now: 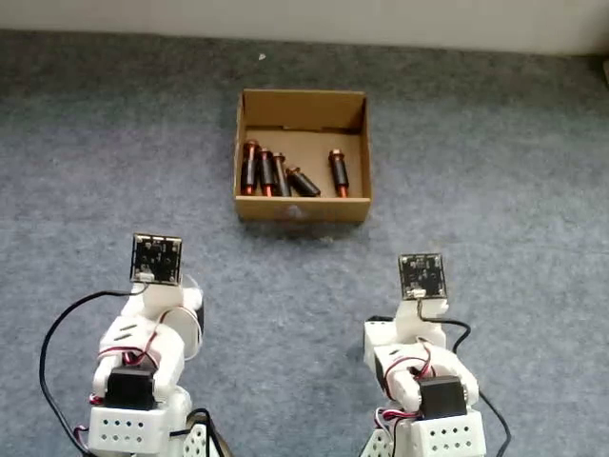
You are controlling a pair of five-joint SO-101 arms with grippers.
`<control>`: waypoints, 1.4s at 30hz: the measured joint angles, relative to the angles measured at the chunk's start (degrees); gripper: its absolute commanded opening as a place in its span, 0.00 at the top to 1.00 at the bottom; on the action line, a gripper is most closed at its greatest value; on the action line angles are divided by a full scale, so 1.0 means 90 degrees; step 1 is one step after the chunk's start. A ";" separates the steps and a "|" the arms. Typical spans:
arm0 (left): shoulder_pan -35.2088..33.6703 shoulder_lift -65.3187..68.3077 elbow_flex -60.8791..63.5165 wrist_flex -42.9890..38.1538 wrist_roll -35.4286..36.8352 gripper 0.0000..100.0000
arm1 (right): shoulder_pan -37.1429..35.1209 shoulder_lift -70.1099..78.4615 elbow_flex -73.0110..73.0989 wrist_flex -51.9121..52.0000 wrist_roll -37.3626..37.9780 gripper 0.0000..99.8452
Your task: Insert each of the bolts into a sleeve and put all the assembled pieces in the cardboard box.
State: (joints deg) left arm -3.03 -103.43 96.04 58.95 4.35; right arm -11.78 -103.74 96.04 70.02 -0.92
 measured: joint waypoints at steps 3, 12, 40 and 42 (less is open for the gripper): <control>0.0000 0.0000 0.0000 0.0860 0.0000 0.98 | 0.0000 0.0000 0.0000 0.0059 0.0000 0.98; 0.0000 0.0000 0.0000 0.1778 0.0000 0.99 | 0.0000 0.0000 0.0000 0.0059 0.0000 0.98; 0.0000 0.0000 0.0000 0.1778 0.0000 0.99 | 0.0000 0.0000 0.0000 0.0059 0.0000 0.98; 0.0000 0.0000 0.0000 0.1778 0.0000 0.99 | 0.0000 0.0000 0.0000 0.0059 0.0000 0.98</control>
